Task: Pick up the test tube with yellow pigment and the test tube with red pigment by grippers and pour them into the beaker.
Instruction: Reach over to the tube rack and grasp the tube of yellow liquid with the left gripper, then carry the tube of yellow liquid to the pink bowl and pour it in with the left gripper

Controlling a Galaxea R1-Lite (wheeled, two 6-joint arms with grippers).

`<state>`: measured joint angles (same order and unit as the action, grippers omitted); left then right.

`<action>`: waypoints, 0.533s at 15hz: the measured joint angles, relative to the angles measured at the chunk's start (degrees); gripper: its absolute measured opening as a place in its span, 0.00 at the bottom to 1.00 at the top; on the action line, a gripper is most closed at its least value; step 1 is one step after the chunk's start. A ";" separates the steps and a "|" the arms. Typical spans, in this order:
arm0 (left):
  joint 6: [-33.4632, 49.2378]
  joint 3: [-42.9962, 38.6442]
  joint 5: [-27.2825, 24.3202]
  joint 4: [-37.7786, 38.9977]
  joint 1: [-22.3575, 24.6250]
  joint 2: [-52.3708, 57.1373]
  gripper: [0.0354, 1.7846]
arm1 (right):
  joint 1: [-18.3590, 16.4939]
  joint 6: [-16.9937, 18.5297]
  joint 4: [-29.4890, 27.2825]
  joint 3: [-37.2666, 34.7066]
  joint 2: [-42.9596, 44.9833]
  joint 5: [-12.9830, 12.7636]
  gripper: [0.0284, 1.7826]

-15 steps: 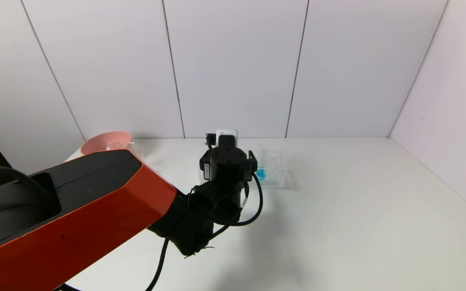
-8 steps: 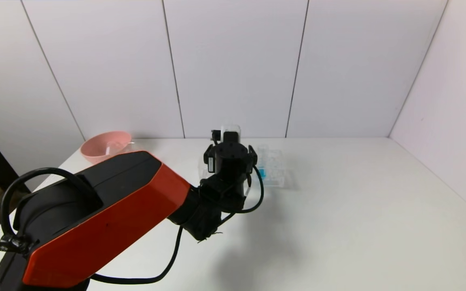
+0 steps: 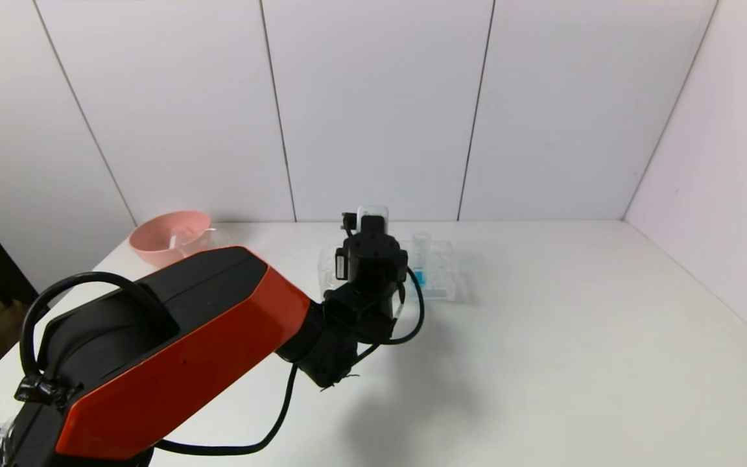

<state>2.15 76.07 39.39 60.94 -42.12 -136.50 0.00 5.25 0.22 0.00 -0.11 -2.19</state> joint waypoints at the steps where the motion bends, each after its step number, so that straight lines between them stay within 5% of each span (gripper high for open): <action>1: 0.00 0.06 0.00 0.02 0.01 -0.09 0.51 | 0.00 0.00 0.02 0.00 0.00 0.00 0.96; 4: 0.05 0.39 -0.17 0.05 -0.10 -0.29 0.26 | 0.00 0.00 0.02 0.00 0.00 0.00 0.96; 8: -0.20 1.24 -0.09 -0.28 -0.11 -0.40 0.25 | 0.00 0.00 0.02 0.00 0.00 0.00 0.96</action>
<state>1.95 77.31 39.30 60.66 -42.23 -136.90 0.00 5.25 0.24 0.00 -0.11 -2.19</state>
